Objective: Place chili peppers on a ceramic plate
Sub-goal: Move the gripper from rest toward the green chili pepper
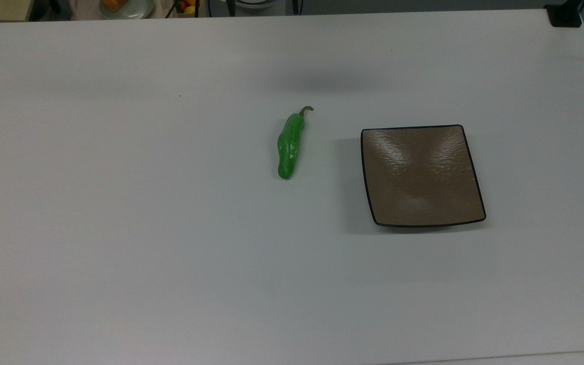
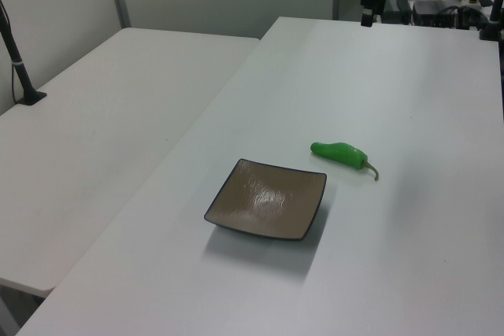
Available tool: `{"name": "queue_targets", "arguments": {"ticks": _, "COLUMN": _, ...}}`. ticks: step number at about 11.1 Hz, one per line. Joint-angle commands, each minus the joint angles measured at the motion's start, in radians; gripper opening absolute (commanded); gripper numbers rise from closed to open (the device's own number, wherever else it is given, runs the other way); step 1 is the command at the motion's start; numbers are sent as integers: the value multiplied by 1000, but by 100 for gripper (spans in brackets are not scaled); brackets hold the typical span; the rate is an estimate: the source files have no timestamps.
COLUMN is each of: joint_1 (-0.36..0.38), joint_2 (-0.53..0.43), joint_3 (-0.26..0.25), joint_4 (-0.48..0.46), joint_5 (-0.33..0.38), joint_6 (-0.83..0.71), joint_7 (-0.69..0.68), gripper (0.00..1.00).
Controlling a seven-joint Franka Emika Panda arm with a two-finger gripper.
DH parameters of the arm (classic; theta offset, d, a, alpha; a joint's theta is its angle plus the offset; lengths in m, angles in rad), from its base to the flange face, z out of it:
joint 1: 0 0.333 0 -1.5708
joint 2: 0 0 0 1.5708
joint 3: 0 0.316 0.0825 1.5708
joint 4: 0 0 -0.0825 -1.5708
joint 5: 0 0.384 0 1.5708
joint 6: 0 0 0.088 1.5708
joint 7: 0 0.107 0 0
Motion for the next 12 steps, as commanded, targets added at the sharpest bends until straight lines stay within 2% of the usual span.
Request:
{"name": "queue_targets", "arguments": {"ticks": 1, "joint_1": 0, "joint_2": -1, "joint_3": -6, "joint_4": -18, "joint_5": 21, "joint_6": 7, "joint_7": -28, "gripper": 100}}
{"name": "queue_targets", "arguments": {"ticks": 7, "joint_1": 5, "joint_2": 0, "joint_3": 2, "joint_4": -45, "joint_5": 21, "joint_6": 13, "joint_7": -51, "gripper": 100}}
{"name": "queue_targets", "arguments": {"ticks": 10, "joint_1": 3, "joint_2": 3, "joint_3": 2, "joint_4": -60, "joint_5": 21, "joint_6": 12, "joint_7": -262, "gripper": 100}}
{"name": "queue_targets", "arguments": {"ticks": 12, "joint_1": 5, "joint_2": 11, "joint_3": 2, "joint_4": -81, "joint_5": 22, "joint_6": 12, "joint_7": -312, "gripper": 100}}
